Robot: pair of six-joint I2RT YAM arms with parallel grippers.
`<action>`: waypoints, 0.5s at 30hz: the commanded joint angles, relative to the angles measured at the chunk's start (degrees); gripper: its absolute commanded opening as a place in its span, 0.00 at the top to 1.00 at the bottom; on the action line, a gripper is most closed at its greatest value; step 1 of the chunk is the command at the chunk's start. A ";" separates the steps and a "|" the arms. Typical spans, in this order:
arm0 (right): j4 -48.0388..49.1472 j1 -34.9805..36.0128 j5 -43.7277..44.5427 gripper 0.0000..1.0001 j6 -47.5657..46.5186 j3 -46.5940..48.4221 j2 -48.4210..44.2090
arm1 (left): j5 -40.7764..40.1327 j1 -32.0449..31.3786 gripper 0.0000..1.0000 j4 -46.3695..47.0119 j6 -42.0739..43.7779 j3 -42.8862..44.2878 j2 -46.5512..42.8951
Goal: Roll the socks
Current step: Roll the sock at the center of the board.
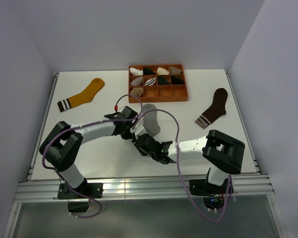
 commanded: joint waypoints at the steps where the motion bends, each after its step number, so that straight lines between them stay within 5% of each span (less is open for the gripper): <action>1: 3.91 0.95 3.89 0.56 -2.19 2.12 0.50 | 0.63 -0.23 1.00 -2.31 1.73 0.79 1.93; 15: 7.17 2.27 4.50 0.55 -4.39 1.50 1.46 | 1.60 -0.23 1.00 -2.48 2.34 1.58 2.54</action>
